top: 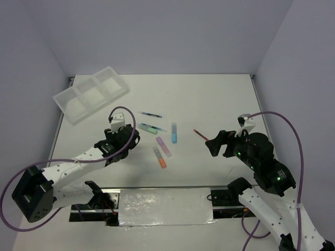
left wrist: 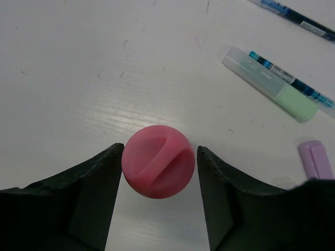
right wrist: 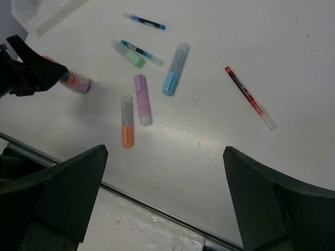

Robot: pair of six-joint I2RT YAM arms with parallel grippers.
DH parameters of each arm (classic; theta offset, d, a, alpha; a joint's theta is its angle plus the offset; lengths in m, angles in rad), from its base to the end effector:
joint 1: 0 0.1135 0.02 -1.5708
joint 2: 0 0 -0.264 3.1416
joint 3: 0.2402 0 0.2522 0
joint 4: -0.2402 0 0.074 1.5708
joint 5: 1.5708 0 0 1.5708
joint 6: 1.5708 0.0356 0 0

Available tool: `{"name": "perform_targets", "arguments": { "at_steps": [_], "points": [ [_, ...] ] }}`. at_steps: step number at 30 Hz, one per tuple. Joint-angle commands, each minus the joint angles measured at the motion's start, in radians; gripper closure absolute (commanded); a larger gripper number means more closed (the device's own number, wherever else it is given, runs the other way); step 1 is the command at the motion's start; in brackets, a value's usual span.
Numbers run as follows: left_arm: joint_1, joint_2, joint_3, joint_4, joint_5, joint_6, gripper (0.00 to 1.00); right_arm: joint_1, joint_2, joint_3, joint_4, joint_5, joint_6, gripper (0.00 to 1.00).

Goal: Sort the stationery into containers
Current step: Pick up the stationery from the center of the board, then place the stationery in the storage box.

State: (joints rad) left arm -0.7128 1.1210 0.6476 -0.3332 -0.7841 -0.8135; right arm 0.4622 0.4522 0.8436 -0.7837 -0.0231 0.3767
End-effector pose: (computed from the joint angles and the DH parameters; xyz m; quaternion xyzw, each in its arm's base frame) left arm 0.1823 -0.1244 0.2213 -0.1854 0.8492 0.0180 0.4941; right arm 0.0778 0.0397 0.3359 -0.0419 0.8303 0.2351 0.5036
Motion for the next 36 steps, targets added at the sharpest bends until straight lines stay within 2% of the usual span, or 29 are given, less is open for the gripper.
{"name": "perform_targets", "arguments": {
  "at_steps": [1, 2, 6, 7, 8, 10, 13, 14, 16, 17, 18, 19, 21, 22, 25, 28, 30, 34, 36],
  "points": [
    [0.030, 0.028, 0.000, 0.077, -0.034, -0.016, 0.33, 0.007, -0.007, 0.011, 0.046, -0.012, -0.016, 0.00],
    [0.047, 0.034, -0.005, 0.095, -0.024, -0.013, 0.50, 0.006, -0.010, 0.012, 0.044, -0.011, -0.016, 0.00],
    [0.101, 0.048, 0.001, 0.131, -0.014, 0.016, 0.69, 0.006, -0.026, 0.006, 0.046, -0.006, -0.019, 0.00],
    [0.114, 0.051, 0.010, 0.131, -0.001, 0.025, 0.76, 0.007, -0.030, 0.006, 0.046, -0.005, -0.019, 0.00],
    [0.151, 0.054, 0.039, 0.129, 0.017, 0.052, 0.92, 0.006, -0.030, 0.008, 0.046, -0.006, -0.018, 0.00],
    [0.190, 0.066, 0.092, 0.091, 0.078, 0.080, 1.00, 0.007, -0.033, 0.008, 0.049, -0.015, -0.015, 0.00],
    [0.283, 0.129, 0.288, -0.093, 0.082, 0.083, 1.00, 0.004, -0.044, -0.006, 0.075, -0.050, -0.004, 0.00],
    [0.353, 0.185, 0.414, -0.146, 0.080, 0.067, 1.00, 0.009, -0.047, -0.017, 0.092, -0.064, 0.001, 0.00],
    [0.435, 0.255, 0.548, -0.319, 0.072, 0.036, 1.00, 0.006, -0.049, -0.023, 0.103, -0.070, 0.002, 0.00],
    [0.520, 0.332, 0.680, -0.363, 0.075, 0.015, 1.00, 0.007, -0.049, -0.029, 0.113, -0.077, 0.005, 0.00],
    [0.564, 0.376, 0.748, -0.430, 0.107, 0.008, 1.00, 0.007, -0.044, -0.032, 0.118, -0.083, 0.007, 0.00],
    [0.648, 0.416, 0.879, -0.450, 0.138, 0.032, 1.00, 0.007, -0.043, -0.034, 0.124, -0.090, 0.004, 0.00],
    [0.719, 0.554, 1.016, -0.539, 0.172, 0.046, 1.00, 0.007, -0.041, -0.038, 0.126, -0.112, 0.004, 0.00],
    [0.796, 0.644, 1.147, -0.567, 0.183, 0.053, 1.00, 0.006, -0.043, -0.041, 0.135, -0.123, 0.007, 0.00],
    [0.872, 0.773, 1.352, -0.618, 0.165, 0.080, 1.00, 0.009, -0.066, -0.078, 0.164, -0.156, 0.002, 0.00],
    [0.914, 0.832, 1.423, -0.571, 0.174, 0.100, 1.00, 0.009, -0.063, -0.087, 0.173, -0.179, -0.001, 0.00],
    [0.929, 0.852, 1.419, -0.521, 0.198, 0.118, 1.00, 0.009, -0.050, -0.090, 0.175, -0.204, -0.004, 0.00],
    [0.937, 0.956, 1.442, -0.431, 0.227, 0.174, 0.91, 0.009, -0.058, -0.104, 0.192, -0.218, -0.009, 0.00],
    [0.938, 0.987, 1.459, -0.405, 0.195, 0.188, 0.89, 0.009, -0.066, -0.107, 0.201, -0.228, -0.012, 0.00]
  ]
}}
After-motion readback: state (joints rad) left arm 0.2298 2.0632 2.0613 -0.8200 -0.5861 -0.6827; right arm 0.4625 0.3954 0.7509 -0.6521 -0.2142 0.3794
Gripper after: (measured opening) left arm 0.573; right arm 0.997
